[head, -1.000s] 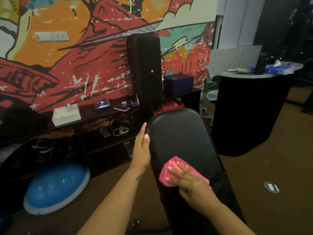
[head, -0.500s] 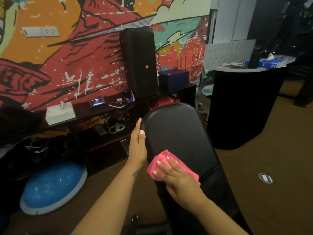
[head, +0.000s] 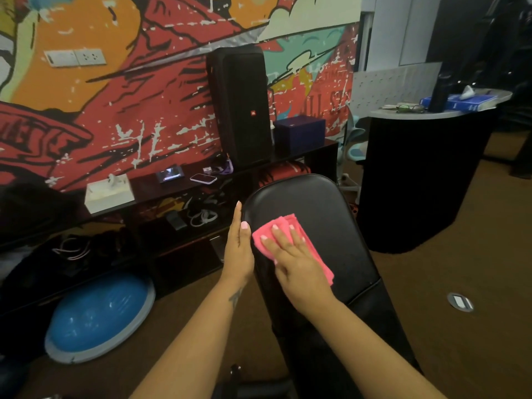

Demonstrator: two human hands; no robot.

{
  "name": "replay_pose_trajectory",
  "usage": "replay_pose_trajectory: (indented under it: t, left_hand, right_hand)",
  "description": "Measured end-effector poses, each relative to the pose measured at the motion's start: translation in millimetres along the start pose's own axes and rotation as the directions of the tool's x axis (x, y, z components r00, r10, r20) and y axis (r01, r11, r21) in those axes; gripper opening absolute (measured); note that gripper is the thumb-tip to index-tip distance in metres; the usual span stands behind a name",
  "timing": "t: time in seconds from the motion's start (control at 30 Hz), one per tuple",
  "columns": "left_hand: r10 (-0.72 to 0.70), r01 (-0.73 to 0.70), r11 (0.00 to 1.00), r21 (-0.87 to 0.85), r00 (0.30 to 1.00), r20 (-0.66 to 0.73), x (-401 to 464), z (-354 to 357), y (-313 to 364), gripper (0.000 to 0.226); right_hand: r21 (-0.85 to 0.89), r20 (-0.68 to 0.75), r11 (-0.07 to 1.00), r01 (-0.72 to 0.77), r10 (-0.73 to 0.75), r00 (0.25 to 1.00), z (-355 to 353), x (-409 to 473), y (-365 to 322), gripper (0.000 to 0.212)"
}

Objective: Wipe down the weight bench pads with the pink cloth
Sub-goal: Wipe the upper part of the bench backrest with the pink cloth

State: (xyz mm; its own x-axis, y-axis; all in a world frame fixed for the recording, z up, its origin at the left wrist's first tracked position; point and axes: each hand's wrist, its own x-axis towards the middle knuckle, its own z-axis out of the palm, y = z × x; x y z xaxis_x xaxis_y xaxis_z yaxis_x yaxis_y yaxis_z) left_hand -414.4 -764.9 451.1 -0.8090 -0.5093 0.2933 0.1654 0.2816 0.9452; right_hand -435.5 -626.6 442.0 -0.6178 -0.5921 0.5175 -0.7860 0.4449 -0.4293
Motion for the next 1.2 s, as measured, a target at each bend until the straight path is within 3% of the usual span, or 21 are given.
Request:
replay_pose_trajectory:
  t: [0.2,0.37,0.53,0.7,0.87,1.2]
  left_hand:
    - [-0.069,0.066,0.992,-0.103,0.997,-0.023,-7,3,-4,0.047]
    - [-0.093,0.082,0.98,-0.184,0.994,-0.054,-14,14,-7,0.061]
    - [-0.072,0.044,0.983,-0.179,0.986,-0.153,-13,23,-6,0.065]
    - [-0.016,-0.015,0.991,-0.133,0.973,-0.229,-12,27,-10,0.063]
    - [-0.012,-0.01,0.996,-0.084,0.965,-0.263,-12,30,-16,0.057]
    - [-0.025,0.014,0.999,-0.046,0.966,-0.257,-12,30,-17,0.055]
  right_hand:
    - [-0.083,0.152,0.987,0.141,-0.127,0.98,0,-39,28,0.055]
    - [-0.119,0.088,0.993,-0.025,0.036,0.995,-10,-36,57,0.054]
    - [-0.084,0.014,0.987,-0.137,0.139,0.99,-8,11,40,0.053]
    - [-0.111,0.041,0.993,0.025,-0.021,0.999,1,20,18,0.056]
    - [-0.164,0.105,0.969,0.185,-0.17,0.98,-6,-7,55,0.057]
    - [-0.109,-0.017,0.99,-0.085,0.084,0.996,-26,56,69,0.054]
